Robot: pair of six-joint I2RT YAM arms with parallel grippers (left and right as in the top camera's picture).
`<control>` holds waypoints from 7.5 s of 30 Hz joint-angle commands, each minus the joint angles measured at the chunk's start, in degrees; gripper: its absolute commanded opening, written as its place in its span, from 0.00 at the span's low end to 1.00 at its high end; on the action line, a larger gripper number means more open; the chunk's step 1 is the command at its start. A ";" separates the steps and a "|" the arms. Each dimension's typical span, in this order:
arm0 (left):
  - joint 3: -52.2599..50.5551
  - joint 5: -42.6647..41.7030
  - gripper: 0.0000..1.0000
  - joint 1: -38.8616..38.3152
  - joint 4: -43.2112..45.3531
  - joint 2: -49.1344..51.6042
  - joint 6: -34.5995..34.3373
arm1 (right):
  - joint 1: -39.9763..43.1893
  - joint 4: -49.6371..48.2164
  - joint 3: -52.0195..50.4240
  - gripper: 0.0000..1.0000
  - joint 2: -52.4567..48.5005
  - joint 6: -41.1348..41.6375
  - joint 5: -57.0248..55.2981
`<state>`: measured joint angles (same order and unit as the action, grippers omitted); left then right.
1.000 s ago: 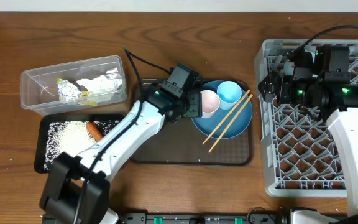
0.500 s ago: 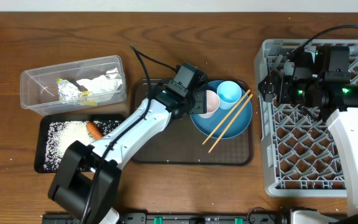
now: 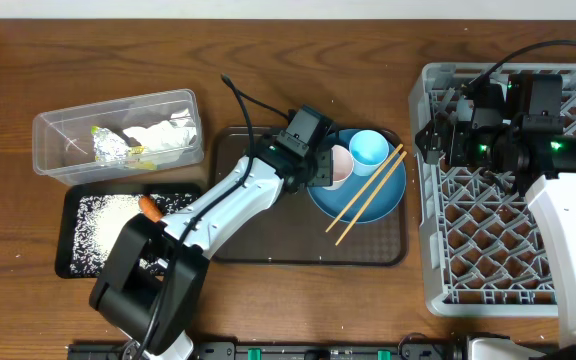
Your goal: Sort waste into correct bins and load items into the dishwasher rack
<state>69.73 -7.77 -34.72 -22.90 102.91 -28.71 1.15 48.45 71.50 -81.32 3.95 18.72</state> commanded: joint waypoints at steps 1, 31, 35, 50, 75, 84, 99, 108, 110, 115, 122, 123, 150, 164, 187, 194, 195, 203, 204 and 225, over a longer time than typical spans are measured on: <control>-0.61 -0.11 0.39 -0.09 0.52 0.28 0.39 | -0.46 0.04 0.04 0.99 -0.11 0.50 0.81; -0.57 0.00 0.06 0.04 0.50 0.13 0.39 | -0.46 0.07 0.04 0.99 -0.11 0.50 0.79; -0.37 3.21 0.06 0.04 -0.76 -1.62 0.39 | -0.46 0.09 0.04 0.99 -0.11 0.50 0.79; -0.35 -10.69 0.06 2.47 -9.49 -19.15 1.27 | -0.46 0.09 0.04 0.99 -0.11 0.50 0.81; -0.42 -54.90 0.06 10.80 -10.25 -24.28 6.43 | -0.48 -2.29 0.04 0.99 -0.11 0.76 5.03; -0.42 -64.85 0.06 9.14 -9.84 -24.28 9.18 | -0.46 5.46 0.04 0.99 -0.09 3.08 12.28; -0.42 -62.07 0.06 9.33 -6.25 -24.33 9.31 | 18.51 30.84 0.04 0.96 9.20 -28.57 37.05; -0.42 -62.14 0.06 9.42 -1.27 -24.33 6.78 | 22.25 48.85 -0.15 0.87 13.66 -52.26 50.45; -0.42 -62.31 0.06 9.42 -0.42 -24.33 6.78 | 21.59 48.85 -0.72 0.88 14.45 -53.16 50.34; -0.42 -62.77 0.06 9.77 -0.02 -24.33 5.90 | 19.26 48.85 -1.25 0.93 15.93 -58.49 50.36; -0.42 -65.64 0.06 10.16 5.29 -24.33 1.97 | 16.55 48.85 -1.60 0.94 16.06 -62.84 52.76; -0.42 -65.79 0.06 10.16 5.57 -24.33 1.51 | 15.69 48.85 -1.68 0.94 16.06 -63.73 53.53; -0.42 -70.23 0.06 7.69 5.68 -24.30 0.55 | 5.14 43.85 -1.84 0.86 15.96 -71.14 66.01; -0.42 -70.23 0.06 7.41 5.68 -24.30 0.55 | 5.14 43.50 -1.84 0.70 15.89 -71.14 65.99; -0.42 -69.61 0.06 7.41 6.12 -24.30 0.52 | 1.55 43.45 -1.90 0.78 15.78 -71.17 64.26; -0.42 -69.61 0.06 7.41 6.10 -24.30 0.52 | 1.33 42.77 -1.90 0.68 15.78 -71.34 64.26; -0.42 -69.61 0.06 7.41 6.10 -24.30 0.52 | 1.33 42.80 -1.90 0.66 15.78 -71.34 64.24; -0.42 -69.59 0.14 7.41 5.55 -24.30 0.55 | 1.36 41.57 -1.90 0.53 15.78 -71.32 64.24; -0.42 -69.59 0.15 7.41 5.29 -24.30 0.55 | 1.36 41.42 -1.90 0.53 15.78 -71.32 64.24; -0.96 -64.57 0.17 7.37 -6.64 -24.30 7.30 | 1.66 40.02 -1.90 0.52 15.78 -71.30 64.26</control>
<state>69.69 -74.76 -27.51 -29.58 78.96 -23.00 3.46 88.40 69.63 -65.93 -66.59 79.44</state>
